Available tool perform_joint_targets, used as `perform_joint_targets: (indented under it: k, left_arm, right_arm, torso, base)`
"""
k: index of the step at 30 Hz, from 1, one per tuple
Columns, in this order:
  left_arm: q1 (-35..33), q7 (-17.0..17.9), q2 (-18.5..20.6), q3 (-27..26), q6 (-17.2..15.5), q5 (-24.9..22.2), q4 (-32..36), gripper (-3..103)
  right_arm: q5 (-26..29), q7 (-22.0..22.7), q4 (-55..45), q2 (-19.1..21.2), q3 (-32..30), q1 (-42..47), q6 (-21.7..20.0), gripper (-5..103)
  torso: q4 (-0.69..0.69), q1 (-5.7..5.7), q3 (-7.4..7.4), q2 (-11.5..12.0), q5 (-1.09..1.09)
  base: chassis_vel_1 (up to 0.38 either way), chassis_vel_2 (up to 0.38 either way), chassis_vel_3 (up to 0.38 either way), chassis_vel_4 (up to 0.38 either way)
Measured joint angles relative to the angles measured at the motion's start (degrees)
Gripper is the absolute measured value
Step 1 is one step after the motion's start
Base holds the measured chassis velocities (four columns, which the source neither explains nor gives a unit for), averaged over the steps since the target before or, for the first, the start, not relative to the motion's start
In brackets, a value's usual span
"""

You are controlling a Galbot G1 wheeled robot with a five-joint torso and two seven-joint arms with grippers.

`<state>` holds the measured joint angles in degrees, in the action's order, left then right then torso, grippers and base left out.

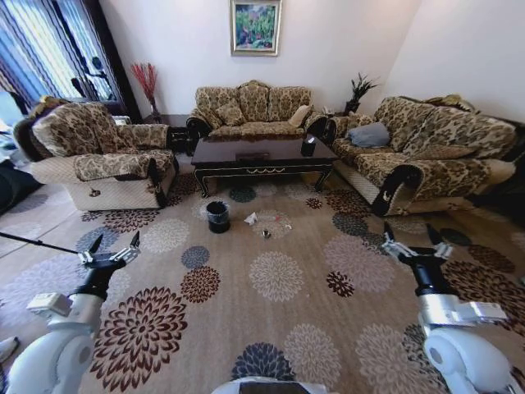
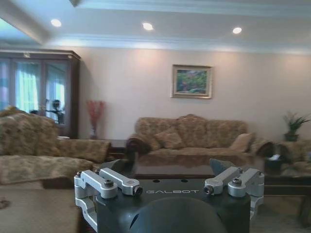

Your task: Move to the front of the table and pick up the trash from the floor, then place it into the trash bin.

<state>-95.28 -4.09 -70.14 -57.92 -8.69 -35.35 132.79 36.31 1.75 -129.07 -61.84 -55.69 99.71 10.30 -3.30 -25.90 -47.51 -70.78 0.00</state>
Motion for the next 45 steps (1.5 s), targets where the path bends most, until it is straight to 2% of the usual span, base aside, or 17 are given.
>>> perform_joint_targets:
  k: [4,5,8,10,11,12,13,15,16,17,19,20,21,30,32,35,45]
  left_arm:
    - [-0.44,-1.66,-0.54,2.06,-1.51,-6.00,2.06,100]
    - [-0.44,-1.66,-0.54,2.06,-1.51,-6.00,2.06,100]
    - [-0.09,1.51,-1.40,3.73,-3.64,-12.05,3.05,100]
    - [0.43,5.90,-2.18,4.57,-6.35,-19.85,4.27,100]
    - [0.43,5.90,-2.18,4.57,-6.35,-19.85,4.27,100]
    - [0.77,7.74,-2.53,4.88,-7.48,-23.15,4.74,100]
    - [0.94,8.39,-2.71,5.04,-7.83,-23.78,4.81,100]
    - [1.02,7.86,-2.77,5.35,-7.31,-19.20,4.33,100]
    - [0.80,5.99,-2.62,5.44,-5.31,-9.69,3.01,100]
    - [0.80,5.99,-2.62,5.44,-5.31,-9.69,3.01,100]
    - [0.25,3.46,-2.38,4.84,-2.72,2.42,1.47,100]
    - [-0.32,2.00,-2.28,3.92,-1.12,9.62,0.75,100]
    - [-0.61,1.52,-2.25,3.52,-0.66,11.79,0.63,100]
    - [-1.17,1.27,-2.00,2.74,-0.18,12.04,0.52,100]
    - [-1.69,2.30,-2.06,3.34,-0.19,10.21,0.92,100]
    - [-2.26,3.33,-2.22,4.08,-0.17,9.78,1.36,100]
    - [-3.09,3.57,-2.99,5.06,3.34,9.78,1.18,100]
  right_arm:
    - [11.27,-0.59,-2.42,-0.57,1.25,0.58,-0.51,100]
    - [11.27,-0.59,-2.42,-0.57,1.25,0.58,-0.51,100]
    - [18.20,2.03,-4.02,-1.09,2.01,0.45,-0.38,100]
    - [24.14,4.55,-5.70,-1.43,2.56,0.17,0.04,100]
    - [24.14,4.55,-5.70,-1.43,2.56,0.17,0.04,100]
    - [26.07,5.84,-6.25,-1.68,2.77,-0.07,0.18,100]
    - [25.89,6.24,-6.23,-1.84,2.82,-0.18,0.25,100]
    - [21.34,5.89,-5.06,-2.15,2.80,-0.22,0.71,100]
    - [14.30,4.78,-3.51,-2.35,2.48,-0.14,1.09,100]
    - [14.30,4.78,-3.51,-2.35,2.48,-0.14,1.09,100]
    - [3.07,2.65,-1.52,-2.47,1.53,-0.17,2.16,100]
    - [-4.34,0.76,-0.40,-2.55,0.67,-0.37,3.31,100]
    - [-7.70,0.02,-0.01,-2.59,0.27,-0.48,3.75,100]
    - [-10.33,0.42,0.39,-2.94,0.71,-0.43,3.63,100]
    - [-9.09,0.23,0.80,-3.26,0.95,0.04,6.31,100]
    - [-8.29,-1.44,1.01,-3.47,0.68,0.93,7.95,100]
    - [-8.55,-3.26,1.53,-3.40,-0.27,2.27,9.29,100]
  torso:
    - [-0.01,0.01,0.01,0.00,0.00]
    - [-0.01,0.01,0.01,0.00,0.00]
    - [0.00,0.00,0.00,0.00,0.00]
    - [0.00,0.01,0.00,0.00,0.00]
    - [0.00,0.01,0.00,0.00,0.00]
    - [0.00,0.01,0.01,0.00,-0.01]
    - [0.00,0.01,0.01,0.00,-0.01]
    - [0.00,0.00,0.00,0.00,0.00]
    - [-0.01,0.00,0.00,0.00,0.01]
    - [-0.01,0.00,0.00,0.00,0.01]
    - [-0.01,0.00,0.00,0.00,0.00]
    - [0.00,0.00,0.00,0.00,-0.01]
    - [0.02,0.00,0.00,0.00,0.00]
    - [0.00,0.00,0.01,0.00,-0.01]
    - [0.00,0.01,0.00,0.00,0.00]
    - [0.00,0.01,0.01,0.00,0.00]
    - [0.00,0.01,0.01,0.00,0.00]
  base:
    - [0.000,0.000,0.000,0.000]
    - [0.000,0.000,0.000,0.000]
    - [0.000,0.000,0.000,0.000]
    - [0.000,0.000,0.000,0.000]
    - [0.000,0.000,0.000,0.000]
    - [0.000,0.000,0.000,0.000]
    - [0.000,0.000,0.000,0.000]
    - [0.000,0.000,0.000,0.000]
    - [0.000,0.000,0.000,0.000]
    - [0.000,0.000,0.000,0.000]
    - [0.000,0.000,0.000,0.000]
    - [0.000,0.000,0.000,0.000]
    - [0.000,0.000,0.000,0.000]
    - [0.000,0.000,0.000,0.000]
    - [0.000,0.000,0.000,0.000]
    - [0.000,0.000,0.000,0.000]
    - [0.000,0.000,0.000,0.000]
